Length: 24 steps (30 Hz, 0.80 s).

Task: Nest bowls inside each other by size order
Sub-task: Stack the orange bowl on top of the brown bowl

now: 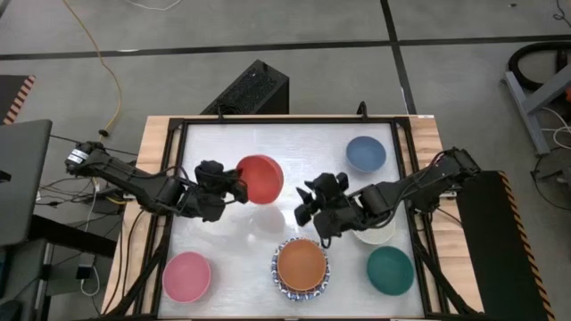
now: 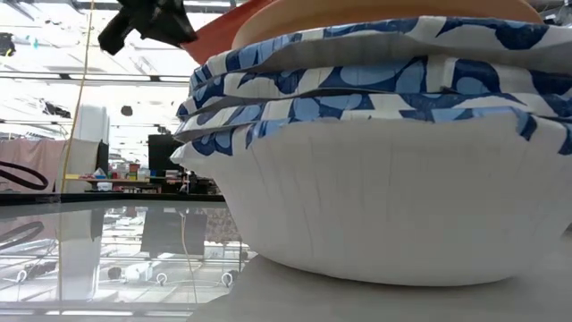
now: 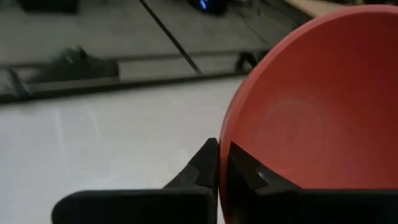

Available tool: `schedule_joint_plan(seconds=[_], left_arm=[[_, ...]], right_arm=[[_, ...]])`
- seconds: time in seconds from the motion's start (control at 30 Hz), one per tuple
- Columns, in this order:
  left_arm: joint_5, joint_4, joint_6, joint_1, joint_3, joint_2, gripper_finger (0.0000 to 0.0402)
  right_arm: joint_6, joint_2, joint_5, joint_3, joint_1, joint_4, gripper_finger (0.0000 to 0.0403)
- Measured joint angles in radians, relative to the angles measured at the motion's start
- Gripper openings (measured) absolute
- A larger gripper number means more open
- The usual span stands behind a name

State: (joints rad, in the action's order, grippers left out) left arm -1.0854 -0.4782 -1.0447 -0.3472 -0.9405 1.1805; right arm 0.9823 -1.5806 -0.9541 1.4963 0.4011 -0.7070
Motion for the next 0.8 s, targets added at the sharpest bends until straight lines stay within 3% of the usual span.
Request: schedule_joint_plan(seconds=[0.33,0.63,0.8], left_arm=[[-0.216,0.043,0.239,0.090,0.000,0.000,0.0000],[-0.270,0.209,0.515,0.177,0.000,0.006,0.0000],[-0.291,0.353,0.757,0.202,-0.001,0.048,0.0000]], right_arm=[[-0.377,0.000,-0.123,0.000,-0.072,0.245,0.0164],[-0.520,-0.015,-0.116,0.000,-0.181,0.357,0.0164],[-0.610,-0.061,-0.095,0.000,-0.223,0.441,0.0164]])
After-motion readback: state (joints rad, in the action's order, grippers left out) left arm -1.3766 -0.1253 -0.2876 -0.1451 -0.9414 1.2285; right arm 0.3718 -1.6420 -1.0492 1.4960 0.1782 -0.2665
